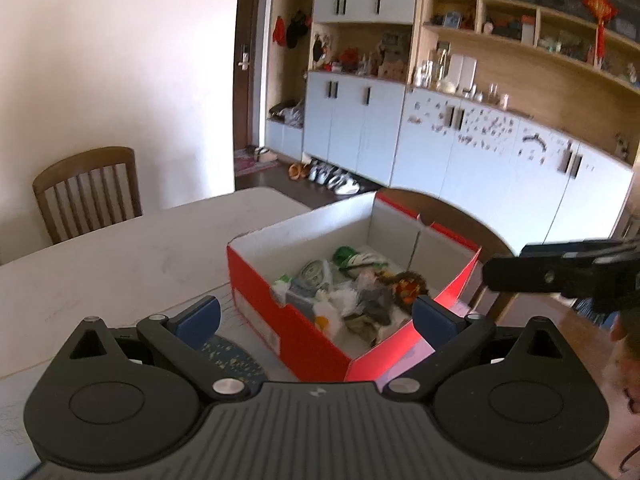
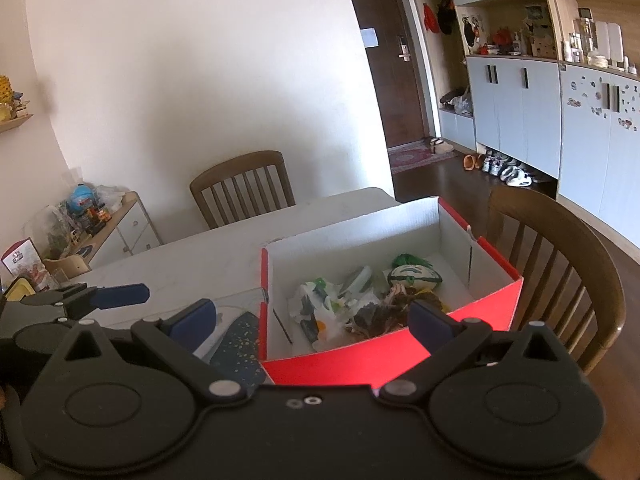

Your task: Organize objects

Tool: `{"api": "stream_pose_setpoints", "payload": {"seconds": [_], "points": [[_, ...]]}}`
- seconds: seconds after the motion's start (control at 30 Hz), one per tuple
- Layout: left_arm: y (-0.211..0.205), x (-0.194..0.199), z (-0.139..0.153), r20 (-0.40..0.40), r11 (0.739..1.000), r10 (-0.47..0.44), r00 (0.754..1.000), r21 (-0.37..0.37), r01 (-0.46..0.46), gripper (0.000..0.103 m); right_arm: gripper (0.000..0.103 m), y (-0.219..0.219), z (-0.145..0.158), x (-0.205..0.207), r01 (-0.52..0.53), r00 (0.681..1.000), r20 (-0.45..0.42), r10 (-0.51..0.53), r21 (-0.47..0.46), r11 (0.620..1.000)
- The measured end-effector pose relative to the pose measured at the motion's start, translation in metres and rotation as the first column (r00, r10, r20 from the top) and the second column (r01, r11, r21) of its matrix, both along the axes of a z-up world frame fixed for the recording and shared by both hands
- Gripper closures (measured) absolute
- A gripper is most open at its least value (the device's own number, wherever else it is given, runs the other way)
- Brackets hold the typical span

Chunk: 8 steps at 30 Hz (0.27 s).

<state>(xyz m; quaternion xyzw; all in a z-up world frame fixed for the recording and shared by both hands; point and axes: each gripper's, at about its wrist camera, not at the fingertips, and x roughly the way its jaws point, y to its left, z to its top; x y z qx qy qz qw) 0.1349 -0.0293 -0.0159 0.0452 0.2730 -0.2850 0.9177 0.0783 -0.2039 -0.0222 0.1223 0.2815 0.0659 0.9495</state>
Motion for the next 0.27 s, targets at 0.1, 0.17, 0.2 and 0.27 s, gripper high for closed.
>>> {"api": "stream_pose_setpoints", "payload": {"seconds": [0.1, 0.17, 0.2, 0.27], "points": [[-0.0008, -0.0001, 0.0003, 0.023, 1.0, 0.009, 1.0, 0.005, -0.009, 0.0, 0.001, 0.0002, 0.0019, -0.0003, 0.0, 1.0, 0.002, 0.0, 0.003, 1.0], [-0.0009, 0.0003, -0.0003, 0.026, 1.0, 0.015, 1.0, 0.007, -0.016, 0.0, 0.001, -0.0007, 0.0023, 0.0004, 0.002, 1.0, 0.003, -0.002, 0.003, 1.0], [-0.0004, 0.0007, -0.0007, 0.026, 1.0, 0.021, 0.999, 0.007, -0.021, 0.0, 0.001, -0.0007, 0.0026, 0.001, 0.001, 1.0, 0.003, -0.001, 0.004, 1.0], [0.0003, 0.0018, -0.0013, 0.029, 1.0, 0.027, 0.999, 0.007, -0.027, 0.0, 0.001, -0.0007, 0.0024, 0.0009, 0.002, 1.0, 0.003, -0.002, 0.002, 1.0]]}}
